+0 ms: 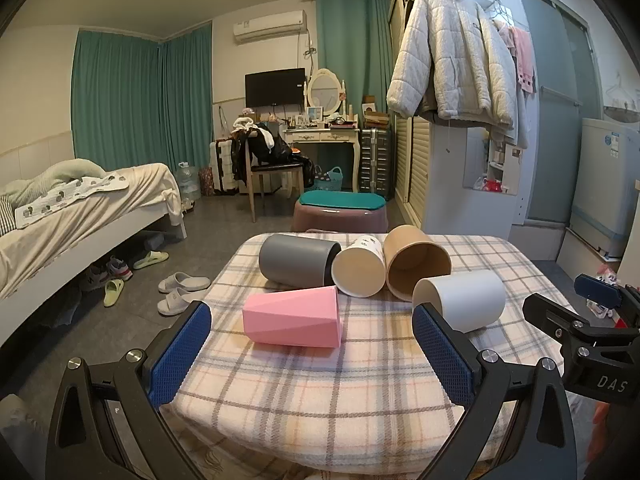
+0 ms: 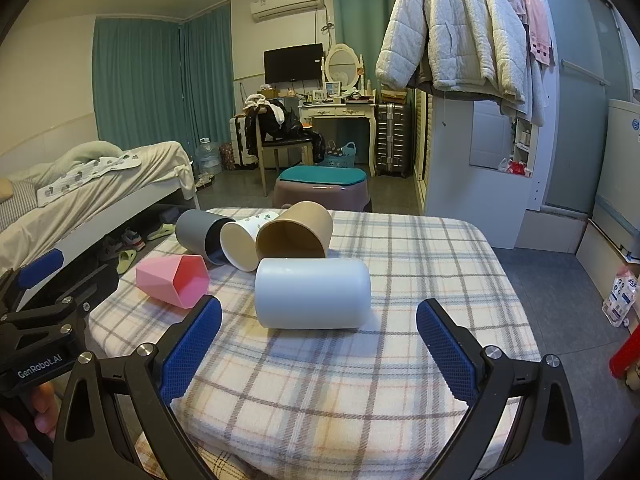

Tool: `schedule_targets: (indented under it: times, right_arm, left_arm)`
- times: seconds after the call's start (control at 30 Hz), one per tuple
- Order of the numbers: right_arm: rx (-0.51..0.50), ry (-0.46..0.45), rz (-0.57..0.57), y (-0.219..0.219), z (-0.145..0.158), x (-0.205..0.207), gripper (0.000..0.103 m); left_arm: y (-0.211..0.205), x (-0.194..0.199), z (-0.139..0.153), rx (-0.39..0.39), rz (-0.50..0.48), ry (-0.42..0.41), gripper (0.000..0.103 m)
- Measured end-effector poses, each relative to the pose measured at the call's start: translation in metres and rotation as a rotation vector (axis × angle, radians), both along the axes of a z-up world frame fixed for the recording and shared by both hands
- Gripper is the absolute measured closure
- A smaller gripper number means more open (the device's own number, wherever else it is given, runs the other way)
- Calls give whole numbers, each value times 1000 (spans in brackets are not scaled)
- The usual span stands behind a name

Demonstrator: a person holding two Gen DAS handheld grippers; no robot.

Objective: Flip cup upside down

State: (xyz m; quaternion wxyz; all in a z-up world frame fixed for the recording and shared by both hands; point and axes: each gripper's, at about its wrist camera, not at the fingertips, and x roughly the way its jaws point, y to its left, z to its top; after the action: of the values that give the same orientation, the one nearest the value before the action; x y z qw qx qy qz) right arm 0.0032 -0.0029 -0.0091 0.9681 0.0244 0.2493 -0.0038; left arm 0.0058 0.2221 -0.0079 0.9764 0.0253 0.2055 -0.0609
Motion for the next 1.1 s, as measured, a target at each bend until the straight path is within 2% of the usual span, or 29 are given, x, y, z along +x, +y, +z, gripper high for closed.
schedule_targets:
  times: [1.1]
  right_arm:
    - [-3, 7, 0, 1, -2, 0, 4]
  left_arm:
    - [0, 2, 0, 1, -2, 5, 0]
